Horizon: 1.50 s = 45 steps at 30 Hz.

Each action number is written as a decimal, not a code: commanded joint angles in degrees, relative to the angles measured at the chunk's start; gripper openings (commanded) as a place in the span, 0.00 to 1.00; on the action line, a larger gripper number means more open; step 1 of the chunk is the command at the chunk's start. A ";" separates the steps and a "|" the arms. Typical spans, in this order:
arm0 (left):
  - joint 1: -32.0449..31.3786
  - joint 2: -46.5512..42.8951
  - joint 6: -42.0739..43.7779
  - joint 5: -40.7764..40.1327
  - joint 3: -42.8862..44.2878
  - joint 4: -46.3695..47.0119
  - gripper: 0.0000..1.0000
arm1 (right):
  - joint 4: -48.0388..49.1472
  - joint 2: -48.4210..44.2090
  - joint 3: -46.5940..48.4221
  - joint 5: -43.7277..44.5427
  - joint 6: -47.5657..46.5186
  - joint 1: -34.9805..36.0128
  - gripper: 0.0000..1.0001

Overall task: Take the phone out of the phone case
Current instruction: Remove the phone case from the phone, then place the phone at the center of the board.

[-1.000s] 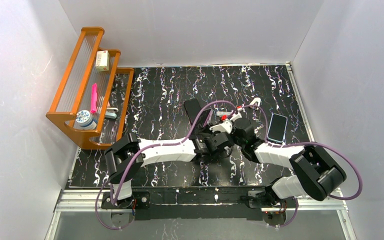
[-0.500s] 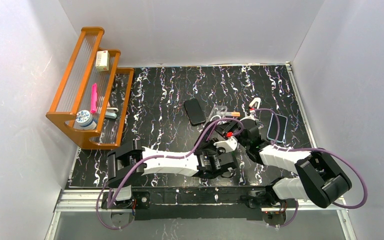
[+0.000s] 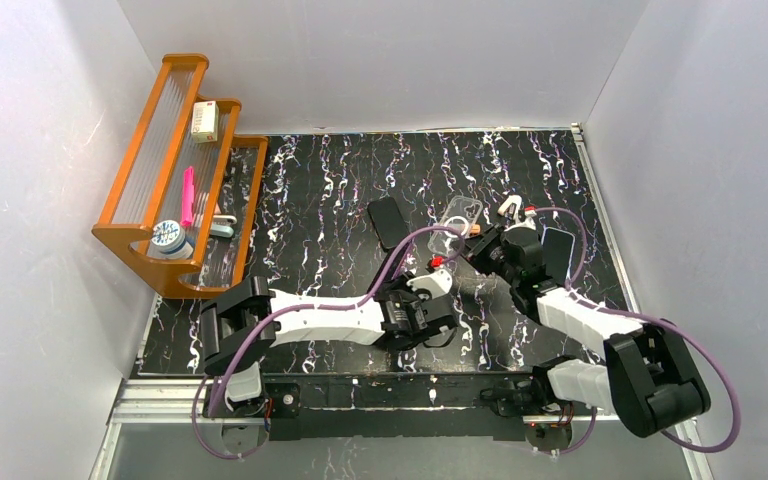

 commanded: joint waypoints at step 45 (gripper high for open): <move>2.44 8.15 -3.65 17.91 7.28 3.66 0.61 | -14.64 -8.64 -7.89 -16.07 -10.33 0.02 0.01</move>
